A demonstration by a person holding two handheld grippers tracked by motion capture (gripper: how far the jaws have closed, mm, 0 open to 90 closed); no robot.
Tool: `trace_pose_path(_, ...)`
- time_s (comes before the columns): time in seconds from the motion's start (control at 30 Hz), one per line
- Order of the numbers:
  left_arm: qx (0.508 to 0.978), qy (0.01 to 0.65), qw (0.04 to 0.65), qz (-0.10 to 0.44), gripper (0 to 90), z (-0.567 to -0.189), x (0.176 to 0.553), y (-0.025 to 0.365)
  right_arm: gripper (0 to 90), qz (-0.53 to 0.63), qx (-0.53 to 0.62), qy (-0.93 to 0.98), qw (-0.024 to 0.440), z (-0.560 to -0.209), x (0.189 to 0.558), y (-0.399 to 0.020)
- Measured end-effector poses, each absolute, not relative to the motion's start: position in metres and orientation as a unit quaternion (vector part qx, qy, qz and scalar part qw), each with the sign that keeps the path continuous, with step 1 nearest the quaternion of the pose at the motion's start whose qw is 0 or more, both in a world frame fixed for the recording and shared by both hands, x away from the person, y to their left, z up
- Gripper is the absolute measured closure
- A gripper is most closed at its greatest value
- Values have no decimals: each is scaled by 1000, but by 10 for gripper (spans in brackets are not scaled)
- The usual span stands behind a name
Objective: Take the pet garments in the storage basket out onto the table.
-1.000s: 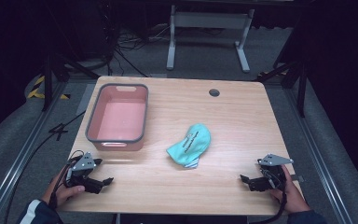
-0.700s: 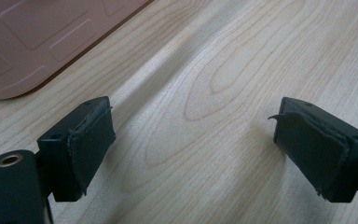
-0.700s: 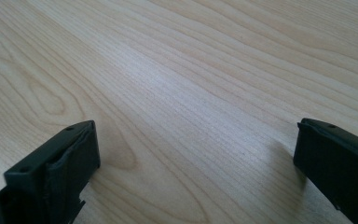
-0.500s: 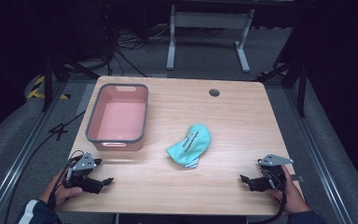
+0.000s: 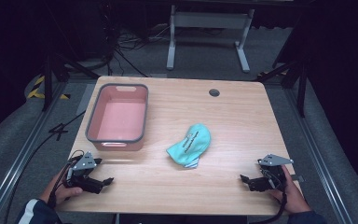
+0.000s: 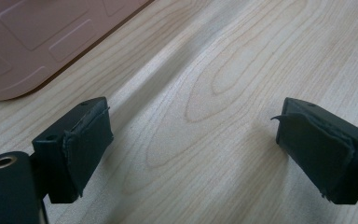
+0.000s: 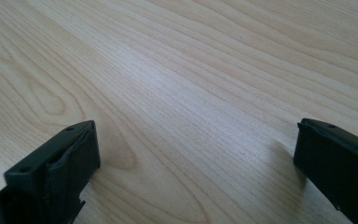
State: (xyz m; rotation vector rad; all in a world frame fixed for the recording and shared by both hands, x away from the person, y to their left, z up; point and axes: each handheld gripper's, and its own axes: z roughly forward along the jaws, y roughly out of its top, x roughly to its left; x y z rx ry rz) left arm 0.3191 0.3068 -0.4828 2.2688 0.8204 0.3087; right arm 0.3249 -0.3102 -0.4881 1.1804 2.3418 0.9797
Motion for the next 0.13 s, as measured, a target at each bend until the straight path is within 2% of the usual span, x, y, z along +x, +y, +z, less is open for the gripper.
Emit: trace_pose_path(0.13, 875, 317, 346, 118, 92, -483, 320, 307, 4, 345, 415, 824, 170, -488, 325, -310)
